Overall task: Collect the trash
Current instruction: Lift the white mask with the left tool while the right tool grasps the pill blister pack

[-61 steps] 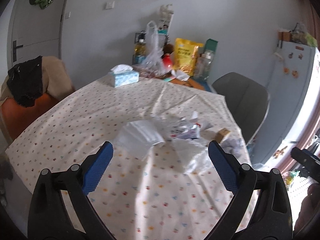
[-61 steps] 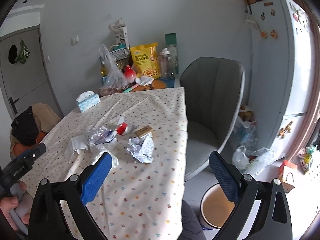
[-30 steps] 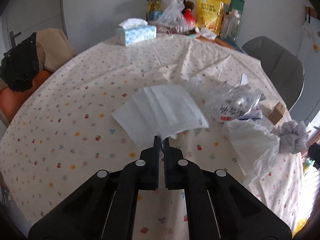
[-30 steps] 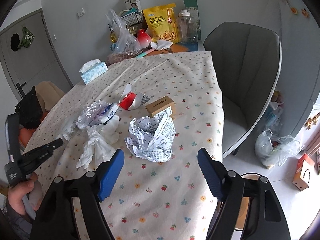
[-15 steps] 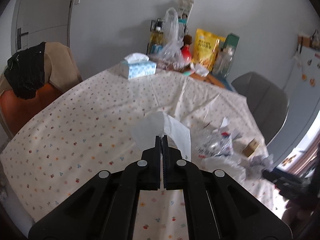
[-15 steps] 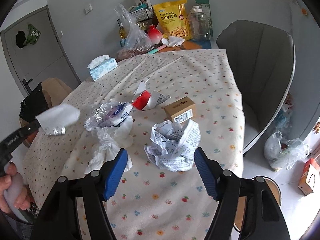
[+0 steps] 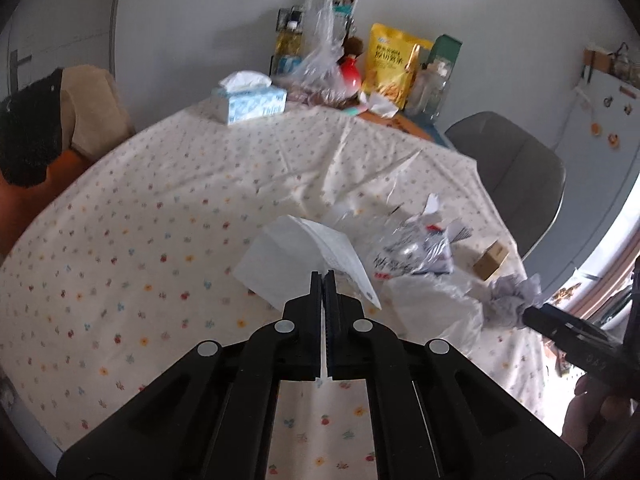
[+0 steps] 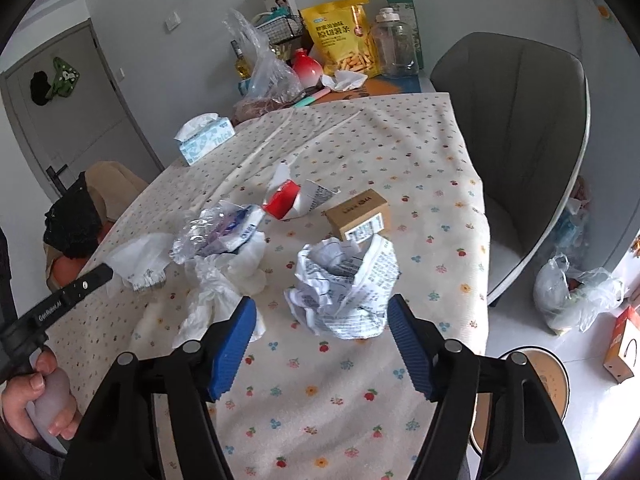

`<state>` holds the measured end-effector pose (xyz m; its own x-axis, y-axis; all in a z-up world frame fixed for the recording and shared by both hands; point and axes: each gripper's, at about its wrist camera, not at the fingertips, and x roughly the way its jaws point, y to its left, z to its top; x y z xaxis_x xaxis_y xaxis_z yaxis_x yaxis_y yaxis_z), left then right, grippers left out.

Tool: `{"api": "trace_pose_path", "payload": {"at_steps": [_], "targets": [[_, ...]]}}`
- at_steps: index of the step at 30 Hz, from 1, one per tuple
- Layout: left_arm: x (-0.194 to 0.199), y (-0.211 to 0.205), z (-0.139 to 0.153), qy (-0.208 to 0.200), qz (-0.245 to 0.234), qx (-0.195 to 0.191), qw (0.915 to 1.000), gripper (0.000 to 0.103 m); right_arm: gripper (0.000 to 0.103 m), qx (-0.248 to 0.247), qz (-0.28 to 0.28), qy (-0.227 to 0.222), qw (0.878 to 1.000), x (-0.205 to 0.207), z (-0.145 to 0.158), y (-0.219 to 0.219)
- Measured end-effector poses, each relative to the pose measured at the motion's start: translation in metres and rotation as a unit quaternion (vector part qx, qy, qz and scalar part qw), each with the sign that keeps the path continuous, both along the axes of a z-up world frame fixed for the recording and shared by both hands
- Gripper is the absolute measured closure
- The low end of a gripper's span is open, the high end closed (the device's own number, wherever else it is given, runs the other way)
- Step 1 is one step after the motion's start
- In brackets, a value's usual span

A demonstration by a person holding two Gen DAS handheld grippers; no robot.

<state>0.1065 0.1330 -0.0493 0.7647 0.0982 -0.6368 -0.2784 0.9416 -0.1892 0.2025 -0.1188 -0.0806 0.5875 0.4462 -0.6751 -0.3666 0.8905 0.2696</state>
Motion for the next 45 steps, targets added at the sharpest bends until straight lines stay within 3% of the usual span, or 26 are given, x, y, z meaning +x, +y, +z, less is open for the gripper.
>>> {"api": "trace_pose_path", "payload": {"at_steps": [5,8,11,15,17,22,30,39,44,45], "targets": [[-0.012,-0.008,0.021,-0.041,-0.021,-0.009,0.9989,0.101,0.044,0.008,0.033,-0.007,0.999,-0.008,0.009,0.017],[-0.016,-0.013,0.024,-0.043,-0.037,-0.013,0.9983,0.101,0.044,0.02,0.061,-0.02,0.998,-0.017,0.019,0.032],[-0.017,-0.015,0.014,-0.033,-0.046,-0.024,0.9981,0.101,0.046,0.024,0.096,-0.025,0.995,-0.026,0.024,0.05],[-0.018,-0.01,-0.014,-0.007,-0.047,-0.041,0.998,0.101,0.059,0.014,0.128,-0.011,0.992,-0.033,0.015,0.072],[-0.02,-0.005,-0.026,0.003,-0.043,-0.054,0.9976,0.101,0.061,0.009,0.138,-0.003,0.99,-0.036,0.01,0.081],[-0.025,0.009,-0.041,0.009,-0.037,-0.074,0.9966,0.101,0.061,-0.008,0.157,-0.007,0.988,-0.043,0.012,0.099],[-0.036,0.034,-0.038,-0.007,-0.028,-0.095,0.9951,0.101,0.059,-0.009,0.176,-0.032,0.984,-0.05,0.037,0.114],[-0.052,0.041,-0.049,0.001,-0.038,-0.104,0.9939,0.101,0.059,-0.028,0.22,0.023,0.975,-0.051,-0.003,0.155],[-0.054,0.047,-0.052,0.001,-0.037,-0.11,0.9932,0.101,0.058,-0.053,0.232,0.018,0.971,-0.05,-0.013,0.171],[-0.055,0.049,-0.052,0.0,-0.035,-0.113,0.993,0.101,0.054,-0.058,0.236,0.017,0.97,-0.051,-0.014,0.174]]}}
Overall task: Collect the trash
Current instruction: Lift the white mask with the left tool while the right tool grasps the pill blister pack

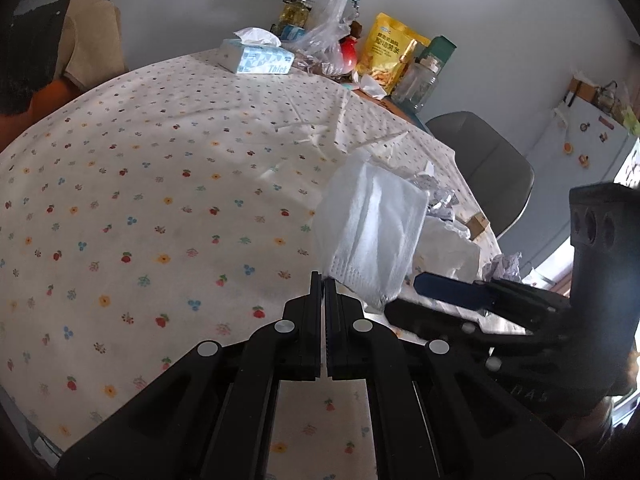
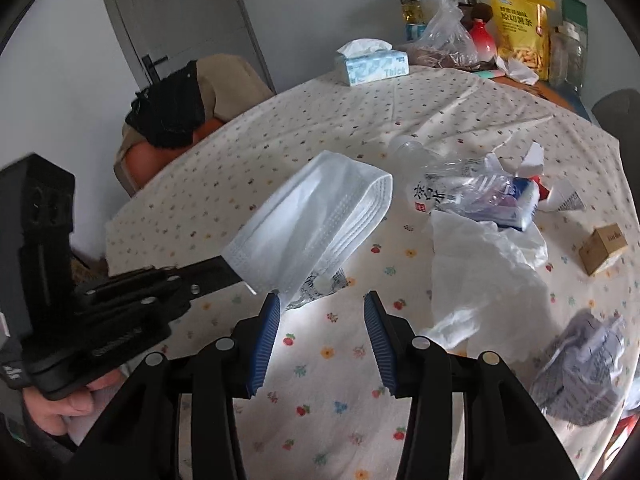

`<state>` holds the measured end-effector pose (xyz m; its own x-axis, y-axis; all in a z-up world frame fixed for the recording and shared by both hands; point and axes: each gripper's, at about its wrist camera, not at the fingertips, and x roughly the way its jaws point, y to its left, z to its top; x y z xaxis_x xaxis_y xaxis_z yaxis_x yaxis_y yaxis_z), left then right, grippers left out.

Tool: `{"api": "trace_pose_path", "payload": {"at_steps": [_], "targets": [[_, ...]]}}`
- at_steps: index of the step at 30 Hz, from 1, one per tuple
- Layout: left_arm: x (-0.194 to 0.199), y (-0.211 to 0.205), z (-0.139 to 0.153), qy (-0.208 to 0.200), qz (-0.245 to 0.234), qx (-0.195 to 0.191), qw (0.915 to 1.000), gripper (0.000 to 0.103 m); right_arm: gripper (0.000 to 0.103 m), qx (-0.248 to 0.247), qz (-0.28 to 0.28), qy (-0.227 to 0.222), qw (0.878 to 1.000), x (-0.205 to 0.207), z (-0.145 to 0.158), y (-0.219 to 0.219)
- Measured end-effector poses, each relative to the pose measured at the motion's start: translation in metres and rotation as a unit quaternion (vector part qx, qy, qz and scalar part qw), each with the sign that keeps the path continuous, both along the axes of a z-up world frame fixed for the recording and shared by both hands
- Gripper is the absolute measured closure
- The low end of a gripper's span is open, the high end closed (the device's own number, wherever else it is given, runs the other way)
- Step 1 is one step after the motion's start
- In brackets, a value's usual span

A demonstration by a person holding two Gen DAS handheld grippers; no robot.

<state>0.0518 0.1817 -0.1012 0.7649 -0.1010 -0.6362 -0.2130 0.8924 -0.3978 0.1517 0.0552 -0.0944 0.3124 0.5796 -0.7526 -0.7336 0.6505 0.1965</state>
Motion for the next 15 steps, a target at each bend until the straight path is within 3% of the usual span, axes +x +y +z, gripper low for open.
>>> {"api": "trace_pose_path", "payload": {"at_steps": [3,7,10,14,15], "targets": [[0.0,0.003,0.003,-0.005,0.001,-0.002,1.0,0.101,0.039,-0.015,0.013,-0.02,1.0,-0.005,-0.001,0.008],[0.001,0.001,0.006,-0.009,-0.009,0.0,0.9999,0.101,0.034,-0.027,0.026,-0.035,0.999,-0.008,-0.003,0.017],[0.002,-0.003,0.007,-0.01,-0.018,0.003,0.9998,0.101,0.039,-0.028,0.022,-0.034,0.999,-0.001,-0.007,0.021],[0.003,-0.004,0.006,-0.006,-0.019,0.006,0.9998,0.101,0.064,-0.021,0.022,-0.032,0.999,0.005,-0.01,0.021],[0.003,-0.003,0.006,-0.006,-0.017,0.007,0.9998,0.101,0.064,-0.015,0.024,-0.029,0.999,0.006,-0.01,0.02]]}}
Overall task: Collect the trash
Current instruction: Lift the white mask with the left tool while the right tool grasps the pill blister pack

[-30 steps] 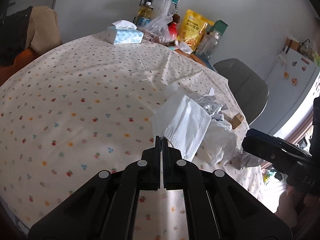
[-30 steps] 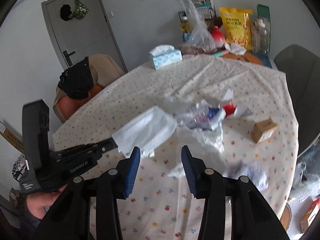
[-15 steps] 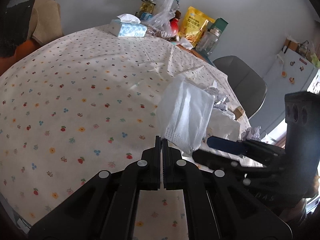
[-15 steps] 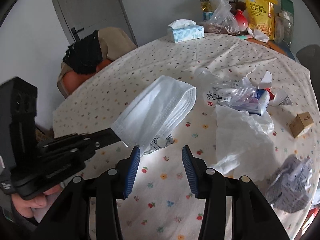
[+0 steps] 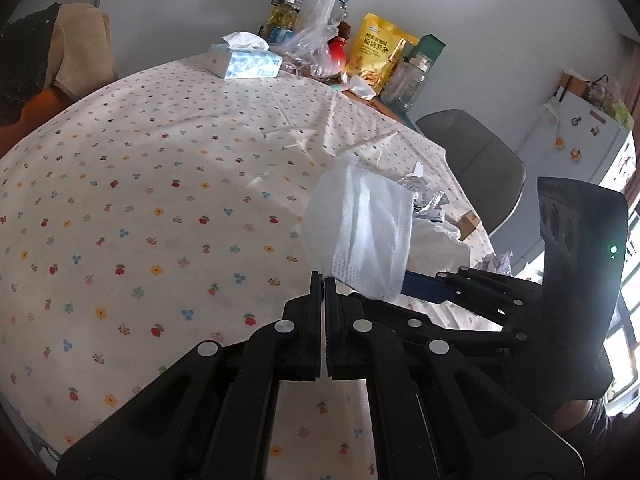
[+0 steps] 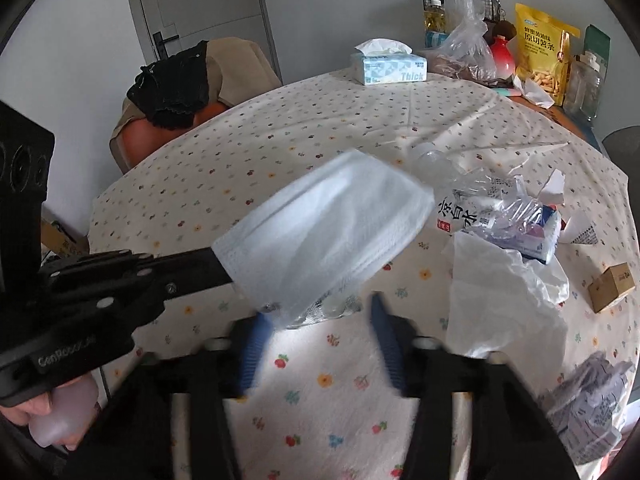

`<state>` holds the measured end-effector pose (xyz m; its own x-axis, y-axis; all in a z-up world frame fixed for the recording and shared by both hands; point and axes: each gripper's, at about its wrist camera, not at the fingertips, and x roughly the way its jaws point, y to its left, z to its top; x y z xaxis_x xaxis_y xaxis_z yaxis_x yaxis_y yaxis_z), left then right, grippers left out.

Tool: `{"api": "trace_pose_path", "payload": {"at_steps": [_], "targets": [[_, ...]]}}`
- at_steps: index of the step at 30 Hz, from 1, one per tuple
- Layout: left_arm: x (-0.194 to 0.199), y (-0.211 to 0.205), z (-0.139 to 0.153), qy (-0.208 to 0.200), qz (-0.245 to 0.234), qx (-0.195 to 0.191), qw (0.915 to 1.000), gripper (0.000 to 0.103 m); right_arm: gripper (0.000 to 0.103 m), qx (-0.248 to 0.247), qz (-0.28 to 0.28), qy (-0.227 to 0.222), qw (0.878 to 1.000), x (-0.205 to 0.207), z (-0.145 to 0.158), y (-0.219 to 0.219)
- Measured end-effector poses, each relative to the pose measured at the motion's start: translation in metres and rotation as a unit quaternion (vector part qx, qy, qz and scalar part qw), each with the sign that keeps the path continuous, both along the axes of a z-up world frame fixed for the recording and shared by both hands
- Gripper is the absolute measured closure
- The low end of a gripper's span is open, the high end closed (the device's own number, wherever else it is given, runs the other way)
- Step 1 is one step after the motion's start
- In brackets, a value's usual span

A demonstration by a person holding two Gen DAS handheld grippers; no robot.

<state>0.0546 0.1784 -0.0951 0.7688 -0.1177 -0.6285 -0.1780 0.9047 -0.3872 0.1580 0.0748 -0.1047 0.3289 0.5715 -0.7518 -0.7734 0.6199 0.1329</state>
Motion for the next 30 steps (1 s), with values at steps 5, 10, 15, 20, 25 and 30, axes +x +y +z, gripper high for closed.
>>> {"api": "trace_pose_path", "payload": {"at_steps": [5,10,15,20,25,30], "targets": [[-0.002,0.004,0.004,0.0,0.025,0.018,0.9995,0.101,0.064,0.003,-0.007,-0.008,1.0,-0.002,0.006,-0.011],[-0.003,0.007,0.014,-0.005,0.035,0.018,0.9992,0.101,0.064,0.018,-0.023,-0.002,1.0,-0.002,0.016,-0.031],[-0.009,-0.004,0.039,-0.028,0.046,0.052,0.9972,0.101,0.064,0.04,-0.027,-0.016,0.999,-0.009,0.036,-0.046],[-0.02,0.0,0.065,-0.047,0.079,0.07,0.9933,0.101,0.064,0.059,-0.052,-0.028,0.997,-0.012,0.053,-0.074],[-0.024,-0.009,0.084,-0.062,0.077,0.08,0.9919,0.101,0.064,0.083,-0.072,-0.045,0.993,-0.018,0.073,-0.104],[-0.019,-0.036,0.1,-0.076,0.049,0.093,0.9916,0.101,0.064,0.101,-0.097,-0.063,0.988,-0.024,0.091,-0.139]]}}
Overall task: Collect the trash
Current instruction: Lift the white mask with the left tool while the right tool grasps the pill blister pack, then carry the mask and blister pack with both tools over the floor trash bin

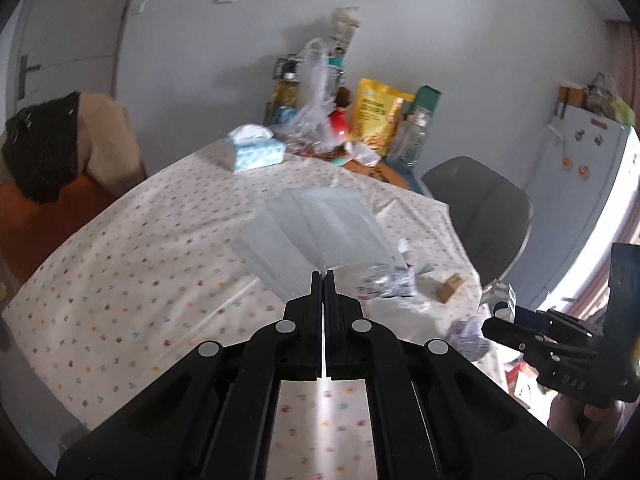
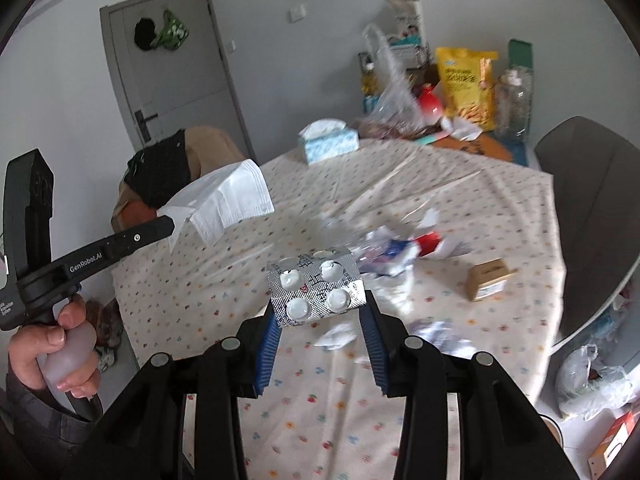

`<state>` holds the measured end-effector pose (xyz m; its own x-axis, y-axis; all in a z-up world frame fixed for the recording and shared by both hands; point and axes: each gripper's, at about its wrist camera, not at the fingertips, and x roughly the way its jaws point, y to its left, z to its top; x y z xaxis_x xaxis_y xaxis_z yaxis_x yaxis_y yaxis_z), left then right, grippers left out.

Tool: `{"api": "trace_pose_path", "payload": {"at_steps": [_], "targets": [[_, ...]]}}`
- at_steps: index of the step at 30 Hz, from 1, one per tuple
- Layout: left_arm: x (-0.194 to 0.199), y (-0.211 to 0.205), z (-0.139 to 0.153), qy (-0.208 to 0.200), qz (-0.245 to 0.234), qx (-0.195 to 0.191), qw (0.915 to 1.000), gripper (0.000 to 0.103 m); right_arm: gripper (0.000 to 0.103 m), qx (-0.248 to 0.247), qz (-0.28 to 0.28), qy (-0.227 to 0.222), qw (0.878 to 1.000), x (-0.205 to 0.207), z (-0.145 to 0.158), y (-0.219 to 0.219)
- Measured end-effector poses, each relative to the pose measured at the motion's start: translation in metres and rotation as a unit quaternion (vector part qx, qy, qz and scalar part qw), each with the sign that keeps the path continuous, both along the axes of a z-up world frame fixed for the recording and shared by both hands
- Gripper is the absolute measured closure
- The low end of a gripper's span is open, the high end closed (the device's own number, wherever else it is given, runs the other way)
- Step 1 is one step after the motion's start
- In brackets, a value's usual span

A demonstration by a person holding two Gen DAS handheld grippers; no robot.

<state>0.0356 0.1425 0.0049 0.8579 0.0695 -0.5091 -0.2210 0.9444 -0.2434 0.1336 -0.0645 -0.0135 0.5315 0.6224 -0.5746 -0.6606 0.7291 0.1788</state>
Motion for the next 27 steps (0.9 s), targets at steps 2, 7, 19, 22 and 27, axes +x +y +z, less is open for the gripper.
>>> {"api": "trace_pose_path", "payload": {"at_steps": [2,7,19,22,27], "targets": [[0.003,-0.014,0.007,-0.005,-0.015,0.007,0.9998,0.101,0.064,0.006,-0.014,-0.007,1.0,-0.001,0.006,-0.016],[0.017,-0.054,0.019,-0.013,-0.057,0.018,0.9981,0.101,0.064,0.015,-0.054,-0.013,0.998,-0.001,0.014,-0.059],[0.063,-0.167,0.028,-0.016,-0.171,0.041,0.9843,0.101,0.064,0.025,-0.161,-0.005,0.987,0.004,0.003,-0.177],[0.078,-0.2,0.022,-0.007,-0.201,0.041,0.9788,0.101,0.064,0.028,-0.188,0.003,0.982,0.005,-0.004,-0.205],[0.1,-0.249,0.007,0.016,-0.242,0.046,0.969,0.101,0.064,0.036,-0.227,0.021,0.973,0.011,-0.023,-0.249]]}}
